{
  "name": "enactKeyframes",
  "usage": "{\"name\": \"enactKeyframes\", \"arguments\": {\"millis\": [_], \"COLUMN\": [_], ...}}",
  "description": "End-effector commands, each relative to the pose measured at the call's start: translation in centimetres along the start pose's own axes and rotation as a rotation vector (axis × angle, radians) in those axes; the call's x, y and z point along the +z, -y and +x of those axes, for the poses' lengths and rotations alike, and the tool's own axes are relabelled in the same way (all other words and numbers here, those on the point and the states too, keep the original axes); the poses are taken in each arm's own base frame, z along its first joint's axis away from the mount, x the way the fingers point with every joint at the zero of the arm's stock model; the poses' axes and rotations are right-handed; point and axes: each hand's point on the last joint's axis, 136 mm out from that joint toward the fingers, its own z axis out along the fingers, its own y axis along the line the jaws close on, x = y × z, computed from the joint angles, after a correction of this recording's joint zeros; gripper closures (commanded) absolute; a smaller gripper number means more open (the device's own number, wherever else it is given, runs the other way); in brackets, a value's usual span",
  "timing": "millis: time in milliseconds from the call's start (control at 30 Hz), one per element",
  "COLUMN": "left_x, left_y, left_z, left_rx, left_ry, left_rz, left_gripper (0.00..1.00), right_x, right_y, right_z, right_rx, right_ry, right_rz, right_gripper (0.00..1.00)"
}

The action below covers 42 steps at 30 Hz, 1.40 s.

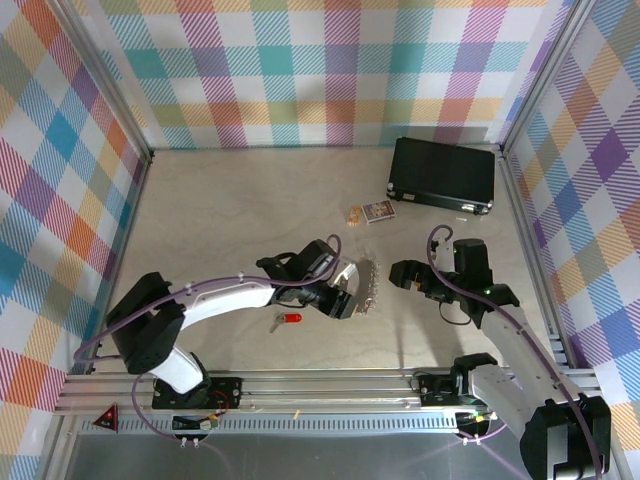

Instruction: Put the keys on the keyring

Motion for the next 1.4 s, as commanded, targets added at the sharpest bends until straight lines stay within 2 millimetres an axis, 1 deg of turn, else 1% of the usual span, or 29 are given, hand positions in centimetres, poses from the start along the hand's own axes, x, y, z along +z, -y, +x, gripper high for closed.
{"name": "enactKeyframes", "arguments": {"millis": [0,133,267,400,467,567,900,1367], "left_x": [0.6,1.7,2.8,3.5,3.9,4.1,5.0,5.8], "left_y": [0.3,0.3,-0.3,-0.2,-0.4,-0.6,-0.7,-1.1], "left_z": [-0.1,-0.3,-0.6,-1.0,-0.9,-1.0,-1.2,-0.9], "left_rx": [0.019,0.010,-0.019,-0.033,-0.039,-0.042,-0.044,-0.051], "left_ry": [-0.026,-0.042,-0.047,-0.041,-0.052,-0.053,-0.066,-0.098], "left_rz": [-0.031,-0.046,-0.071,-0.066,-0.071,-0.078,-0.084,-0.097], "left_gripper": [0.47,0.51,0.57,0.60,0.62,0.65,0.69,0.74], "right_x": [0.1,0.3,0.3,0.4,0.5,0.6,0.5,0.5], "right_y": [-0.4,-0.1,0.0,0.0,0.0,0.1,0.2,0.2], "right_z": [0.8,1.2,1.3,1.2,1.3,1.3,1.2,1.1], "right_rx": [0.003,0.008,0.007,-0.001,0.000,0.000,-0.005,-0.007], "right_ry": [-0.029,-0.036,-0.031,-0.035,-0.039,-0.036,-0.027,-0.022], "right_rz": [-0.028,-0.030,-0.028,-0.032,-0.034,-0.036,-0.026,-0.025], "right_gripper": [0.01,0.01,0.01,0.01,0.01,0.01,0.01,0.01]}}
